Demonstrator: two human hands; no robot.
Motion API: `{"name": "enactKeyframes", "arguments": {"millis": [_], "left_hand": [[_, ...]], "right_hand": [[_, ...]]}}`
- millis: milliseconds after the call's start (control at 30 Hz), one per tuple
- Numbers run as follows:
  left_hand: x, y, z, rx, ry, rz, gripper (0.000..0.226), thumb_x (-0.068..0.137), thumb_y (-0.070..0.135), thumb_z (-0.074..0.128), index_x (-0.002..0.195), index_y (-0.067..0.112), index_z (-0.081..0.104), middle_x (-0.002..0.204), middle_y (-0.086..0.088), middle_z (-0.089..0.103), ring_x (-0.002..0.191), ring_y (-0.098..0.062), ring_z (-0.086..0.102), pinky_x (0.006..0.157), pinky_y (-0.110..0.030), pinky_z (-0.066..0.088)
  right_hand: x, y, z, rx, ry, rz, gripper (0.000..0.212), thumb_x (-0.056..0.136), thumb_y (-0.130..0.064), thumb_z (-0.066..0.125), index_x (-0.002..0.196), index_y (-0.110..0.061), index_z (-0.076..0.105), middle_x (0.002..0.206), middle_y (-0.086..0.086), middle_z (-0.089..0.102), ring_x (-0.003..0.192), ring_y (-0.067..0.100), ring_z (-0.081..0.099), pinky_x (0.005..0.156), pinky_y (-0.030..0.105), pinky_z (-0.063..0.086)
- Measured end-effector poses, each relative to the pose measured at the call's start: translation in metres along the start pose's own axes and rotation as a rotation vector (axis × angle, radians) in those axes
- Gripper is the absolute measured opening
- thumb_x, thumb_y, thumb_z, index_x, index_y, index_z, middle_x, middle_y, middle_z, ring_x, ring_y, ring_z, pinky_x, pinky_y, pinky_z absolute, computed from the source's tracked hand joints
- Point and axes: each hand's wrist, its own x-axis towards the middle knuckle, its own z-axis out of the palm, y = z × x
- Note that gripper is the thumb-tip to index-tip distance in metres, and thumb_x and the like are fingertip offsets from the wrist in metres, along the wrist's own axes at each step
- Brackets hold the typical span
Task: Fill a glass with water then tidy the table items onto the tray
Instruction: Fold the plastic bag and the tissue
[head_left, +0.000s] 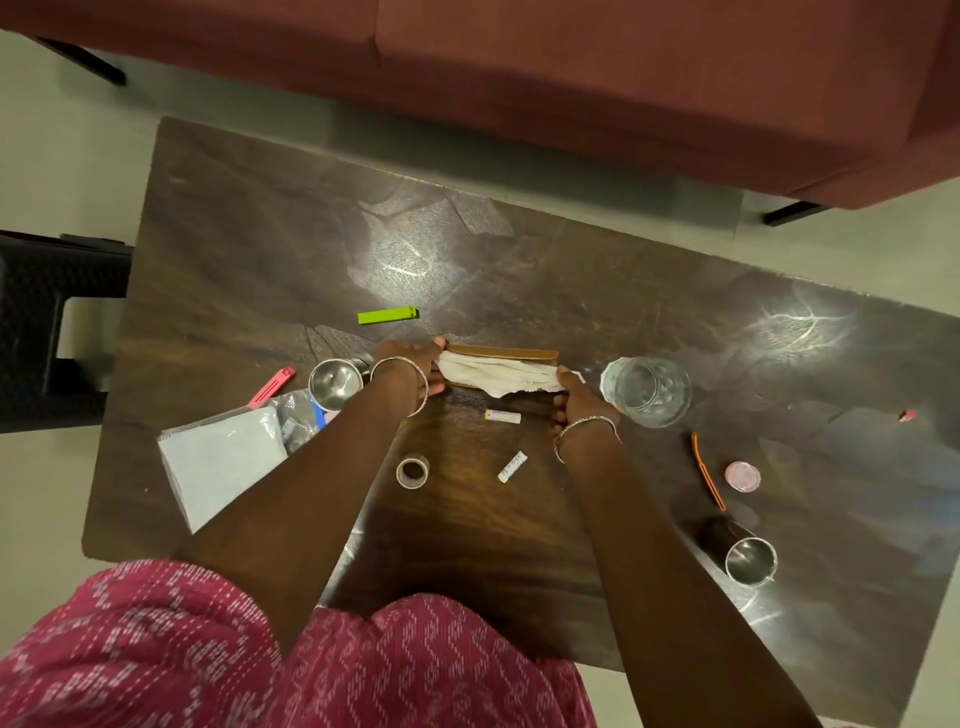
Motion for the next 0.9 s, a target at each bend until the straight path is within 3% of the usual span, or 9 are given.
{"name": "enactKeyframes", "arguments": {"millis": [100,167,233,300,433,500,633,767,900], "left_hand": [[0.003,-0.003,0.000,-0.055,0.040,0.017,0.013,0.097,0.020,0.056,0.099,0.008,0.054,0.096,-0.013,0.060,0.079,-0.020,0.059,0.061,-0.032,0.056],[0.005,-0.003,-0.001,-0.084,0.072,0.032,0.020,0.096,0.017,0.057,0.079,0.009,0.049,0.096,-0.016,0.059,0.087,-0.026,0.060,0.069,-0.038,0.059],[0.004,-0.003,-0.002,-0.099,0.072,0.042,0.026,0.096,0.015,0.056,0.073,0.010,0.045,0.102,-0.019,0.057,0.093,-0.030,0.058,0.082,-0.047,0.055],[0.004,-0.002,-0.003,-0.099,0.076,0.048,0.026,0.096,0.013,0.056,0.073,0.009,0.046,0.106,-0.021,0.056,0.095,-0.032,0.058,0.080,-0.048,0.053],[0.002,-0.002,-0.005,-0.060,0.105,0.088,0.020,0.096,0.014,0.057,0.078,0.006,0.052,0.113,-0.026,0.061,0.097,-0.035,0.063,0.066,-0.043,0.060],[0.001,0.000,-0.007,-0.002,0.117,0.110,0.021,0.096,0.019,0.057,0.078,0.007,0.056,0.112,-0.026,0.064,0.094,-0.034,0.066,0.062,-0.040,0.061],[-0.013,-0.001,-0.012,0.141,0.164,0.142,0.035,0.096,0.033,0.055,0.101,-0.001,0.063,0.100,-0.025,0.069,0.088,-0.036,0.070,0.078,-0.051,0.059],[-0.042,-0.012,-0.024,0.362,0.284,0.339,0.031,0.093,0.034,0.053,0.097,0.005,0.061,0.094,-0.020,0.070,0.089,-0.036,0.069,0.084,-0.049,0.057],[-0.074,-0.036,-0.035,0.385,0.284,0.437,0.030,0.095,0.032,0.051,0.094,0.004,0.061,0.088,-0.024,0.069,0.084,-0.041,0.068,0.077,-0.052,0.057]], "right_hand": [[0.004,0.001,0.001,-0.098,-0.017,-0.040,0.049,0.085,-0.046,0.071,0.053,-0.011,0.055,0.052,0.000,0.051,0.044,0.016,0.040,0.051,0.029,0.036],[0.006,0.002,0.002,-0.137,-0.018,-0.057,0.051,0.085,-0.049,0.069,0.053,-0.011,0.057,0.052,0.000,0.054,0.045,0.015,0.042,0.055,0.029,0.038],[0.007,0.002,0.004,-0.165,-0.023,-0.064,0.050,0.087,-0.049,0.067,0.056,-0.011,0.058,0.056,0.000,0.055,0.046,0.014,0.043,0.059,0.031,0.039],[0.006,0.002,0.005,-0.160,-0.043,-0.056,0.050,0.089,-0.047,0.066,0.058,-0.010,0.057,0.058,0.001,0.054,0.047,0.014,0.043,0.055,0.028,0.040],[-0.003,0.002,0.004,-0.006,-0.077,-0.012,0.045,0.089,-0.043,0.068,0.060,-0.012,0.053,0.059,0.001,0.052,0.046,0.011,0.041,0.032,0.014,0.032],[-0.009,0.002,0.002,0.019,-0.078,-0.009,0.041,0.088,-0.043,0.069,0.063,-0.013,0.054,0.060,0.000,0.054,0.047,0.010,0.044,0.032,0.012,0.031],[-0.025,0.001,0.000,0.064,-0.056,-0.023,0.033,0.089,-0.041,0.068,0.070,-0.016,0.058,0.063,-0.002,0.059,0.044,0.007,0.049,0.035,0.012,0.032],[-0.041,0.008,-0.008,0.100,-0.015,-0.057,0.028,0.091,-0.039,0.065,0.075,-0.016,0.057,0.056,-0.003,0.060,0.036,0.007,0.050,0.039,0.014,0.035],[-0.059,0.021,-0.018,0.052,-0.048,-0.120,0.030,0.097,-0.028,0.055,0.070,-0.016,0.052,0.040,-0.006,0.055,0.029,0.005,0.048,0.040,0.016,0.033]]}}
